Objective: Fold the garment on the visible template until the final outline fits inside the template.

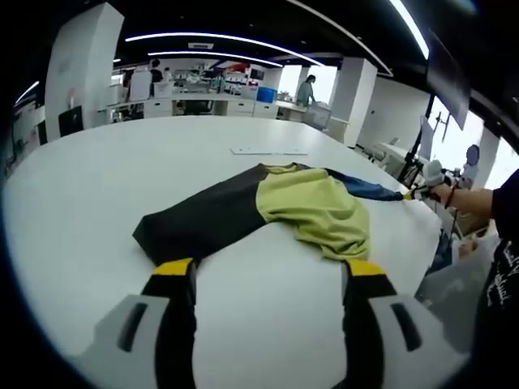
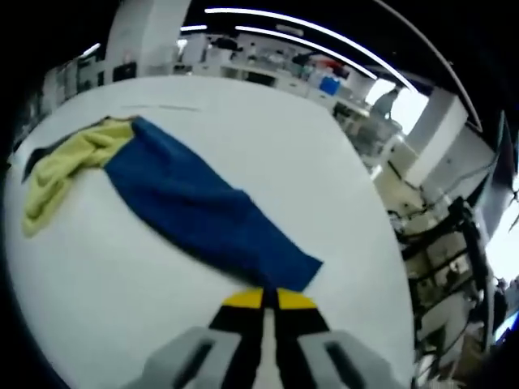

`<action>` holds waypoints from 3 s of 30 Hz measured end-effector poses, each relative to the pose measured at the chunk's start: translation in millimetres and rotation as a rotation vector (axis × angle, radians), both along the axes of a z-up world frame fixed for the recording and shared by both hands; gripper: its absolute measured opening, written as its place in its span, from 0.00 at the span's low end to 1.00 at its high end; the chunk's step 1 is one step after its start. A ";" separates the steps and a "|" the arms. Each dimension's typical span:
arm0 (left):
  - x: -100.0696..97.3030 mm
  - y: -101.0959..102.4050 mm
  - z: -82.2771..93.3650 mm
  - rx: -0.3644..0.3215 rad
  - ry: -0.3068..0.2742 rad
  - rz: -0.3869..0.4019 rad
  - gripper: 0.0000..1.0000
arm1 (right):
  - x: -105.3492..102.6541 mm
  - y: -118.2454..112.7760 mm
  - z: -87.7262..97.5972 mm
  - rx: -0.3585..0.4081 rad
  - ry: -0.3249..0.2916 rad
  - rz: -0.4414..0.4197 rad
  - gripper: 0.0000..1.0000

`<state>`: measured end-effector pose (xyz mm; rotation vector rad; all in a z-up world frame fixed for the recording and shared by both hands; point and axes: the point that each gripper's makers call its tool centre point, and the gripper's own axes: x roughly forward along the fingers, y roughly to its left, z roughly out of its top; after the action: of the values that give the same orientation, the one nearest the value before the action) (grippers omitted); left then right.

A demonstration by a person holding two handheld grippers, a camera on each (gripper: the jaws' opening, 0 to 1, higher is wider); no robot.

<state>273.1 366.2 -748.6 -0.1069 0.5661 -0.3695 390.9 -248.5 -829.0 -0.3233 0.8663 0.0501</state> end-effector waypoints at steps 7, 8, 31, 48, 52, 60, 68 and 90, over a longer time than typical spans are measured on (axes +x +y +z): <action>-0.6 -1.0 0.1 -0.003 0.001 0.000 0.71 | -7.0 4.6 -0.5 0.036 0.011 -0.027 0.00; -0.6 -0.9 0.0 -0.003 0.001 -0.001 0.71 | -6.9 4.1 -1.6 0.042 0.015 -0.033 0.00; -1.2 -23.7 9.1 0.002 -0.030 -0.051 0.77 | -4.6 75.4 34.7 0.241 -0.050 0.075 0.53; 23.7 -58.1 8.7 0.010 -0.075 -0.154 0.67 | 12.7 168.1 48.9 0.321 -0.068 0.302 0.49; 29.1 -66.7 2.3 -0.011 -0.062 -0.163 0.63 | 12.9 186.5 47.6 0.331 -0.055 0.346 0.48; 35.1 -87.2 -13.5 -0.021 -0.035 -0.192 0.55 | 11.1 223.8 38.6 0.335 -0.025 0.443 0.42; 40.4 -105.5 -32.9 -0.014 -0.007 -0.222 0.48 | 10.7 257.5 33.2 0.344 -0.001 0.519 0.39; 46.6 -128.9 -70.9 -0.026 0.082 -0.266 0.27 | 10.0 319.3 -2.8 0.420 0.118 0.706 0.25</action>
<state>319.7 237.3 -819.6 -0.0718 0.6589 -0.6333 401.0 70.9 -831.8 -0.2175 0.7995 0.9020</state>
